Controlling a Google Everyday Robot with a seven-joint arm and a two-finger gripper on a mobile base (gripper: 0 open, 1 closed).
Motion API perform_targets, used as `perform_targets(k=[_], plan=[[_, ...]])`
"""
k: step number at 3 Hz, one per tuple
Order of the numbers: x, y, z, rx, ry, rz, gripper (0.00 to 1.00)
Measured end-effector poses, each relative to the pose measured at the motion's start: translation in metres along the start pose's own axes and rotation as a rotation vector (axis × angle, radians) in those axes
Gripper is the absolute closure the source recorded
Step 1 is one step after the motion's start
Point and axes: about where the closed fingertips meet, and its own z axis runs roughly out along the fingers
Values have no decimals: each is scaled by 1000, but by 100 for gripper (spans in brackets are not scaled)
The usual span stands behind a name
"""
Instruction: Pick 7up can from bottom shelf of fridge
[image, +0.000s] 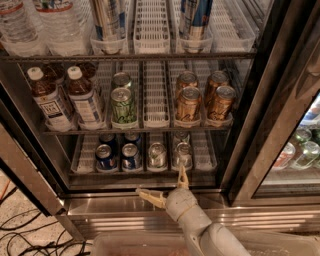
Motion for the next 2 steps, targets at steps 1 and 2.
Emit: perform_targets(k=[1,2], plan=[[7,-1,-3,28,26,-56,0],[11,1,-13,73,42,-109,0]])
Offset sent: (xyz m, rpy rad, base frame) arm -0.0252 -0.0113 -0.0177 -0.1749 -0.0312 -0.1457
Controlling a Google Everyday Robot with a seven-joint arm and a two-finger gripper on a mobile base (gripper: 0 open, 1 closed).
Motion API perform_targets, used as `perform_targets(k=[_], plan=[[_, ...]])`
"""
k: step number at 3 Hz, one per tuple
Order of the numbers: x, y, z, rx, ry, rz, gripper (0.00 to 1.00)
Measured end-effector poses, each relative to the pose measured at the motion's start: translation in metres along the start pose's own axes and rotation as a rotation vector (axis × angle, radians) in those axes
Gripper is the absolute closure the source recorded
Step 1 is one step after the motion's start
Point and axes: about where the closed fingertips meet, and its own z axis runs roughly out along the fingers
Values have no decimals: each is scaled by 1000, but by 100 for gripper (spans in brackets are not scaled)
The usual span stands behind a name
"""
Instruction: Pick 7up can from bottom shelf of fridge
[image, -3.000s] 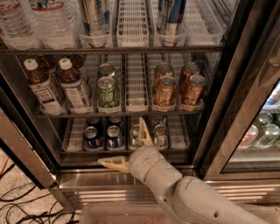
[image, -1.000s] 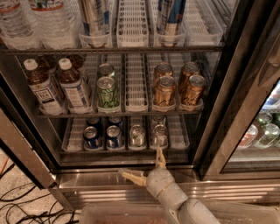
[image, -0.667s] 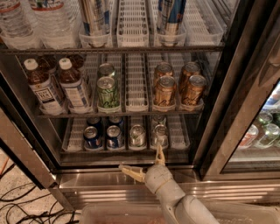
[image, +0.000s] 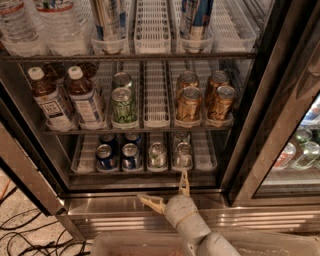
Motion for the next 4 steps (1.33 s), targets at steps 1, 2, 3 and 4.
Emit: perform_targets(k=[1,2,3,4], plan=[[1,0,-1,5,4,-3,0],[1,0,-1,5,4,-3,17],[1,0,-1,5,4,-3,40],[1,0,-1,5,4,-3,64]])
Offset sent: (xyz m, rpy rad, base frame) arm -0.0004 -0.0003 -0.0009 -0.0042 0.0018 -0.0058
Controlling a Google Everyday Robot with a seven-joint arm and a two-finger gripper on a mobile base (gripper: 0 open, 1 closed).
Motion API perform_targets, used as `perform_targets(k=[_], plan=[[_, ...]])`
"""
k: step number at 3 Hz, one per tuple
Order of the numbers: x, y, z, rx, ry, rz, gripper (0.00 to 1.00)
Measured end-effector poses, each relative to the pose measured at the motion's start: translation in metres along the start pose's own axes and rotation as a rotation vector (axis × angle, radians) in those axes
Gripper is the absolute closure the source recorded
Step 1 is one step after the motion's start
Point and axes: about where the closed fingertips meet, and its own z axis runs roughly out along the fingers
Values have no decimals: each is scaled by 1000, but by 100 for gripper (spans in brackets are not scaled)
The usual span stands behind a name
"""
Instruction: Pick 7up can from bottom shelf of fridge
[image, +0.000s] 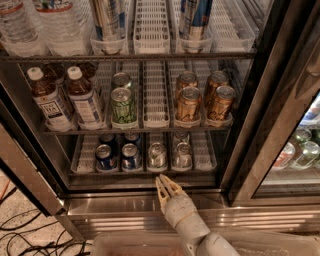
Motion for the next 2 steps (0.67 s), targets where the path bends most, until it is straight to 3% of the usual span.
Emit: perform_targets(k=[1,2], plan=[[0,0,0,0,0,0,69],[0,0,0,0,0,0,56]])
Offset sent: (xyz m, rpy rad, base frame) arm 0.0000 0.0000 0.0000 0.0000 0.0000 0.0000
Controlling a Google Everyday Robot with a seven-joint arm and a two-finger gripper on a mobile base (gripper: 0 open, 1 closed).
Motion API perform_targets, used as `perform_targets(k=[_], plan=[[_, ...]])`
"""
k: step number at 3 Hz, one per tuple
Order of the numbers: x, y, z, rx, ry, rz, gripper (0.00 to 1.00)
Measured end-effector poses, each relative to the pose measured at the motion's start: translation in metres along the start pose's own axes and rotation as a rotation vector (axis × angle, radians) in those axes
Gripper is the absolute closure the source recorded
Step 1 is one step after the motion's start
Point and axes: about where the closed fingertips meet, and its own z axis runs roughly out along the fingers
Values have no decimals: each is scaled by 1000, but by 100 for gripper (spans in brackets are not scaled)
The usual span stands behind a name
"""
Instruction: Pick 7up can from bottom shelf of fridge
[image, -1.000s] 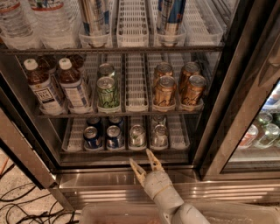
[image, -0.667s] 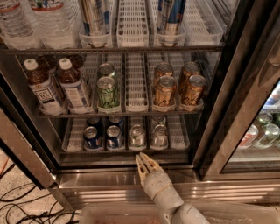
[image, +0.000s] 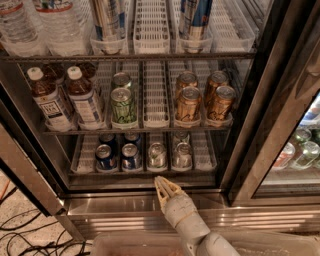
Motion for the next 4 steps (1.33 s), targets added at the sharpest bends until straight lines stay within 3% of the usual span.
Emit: perform_targets(k=[1,4], plan=[[0,0,0,0,0,0,40],[-1,-9,17,-22,11,55,36]])
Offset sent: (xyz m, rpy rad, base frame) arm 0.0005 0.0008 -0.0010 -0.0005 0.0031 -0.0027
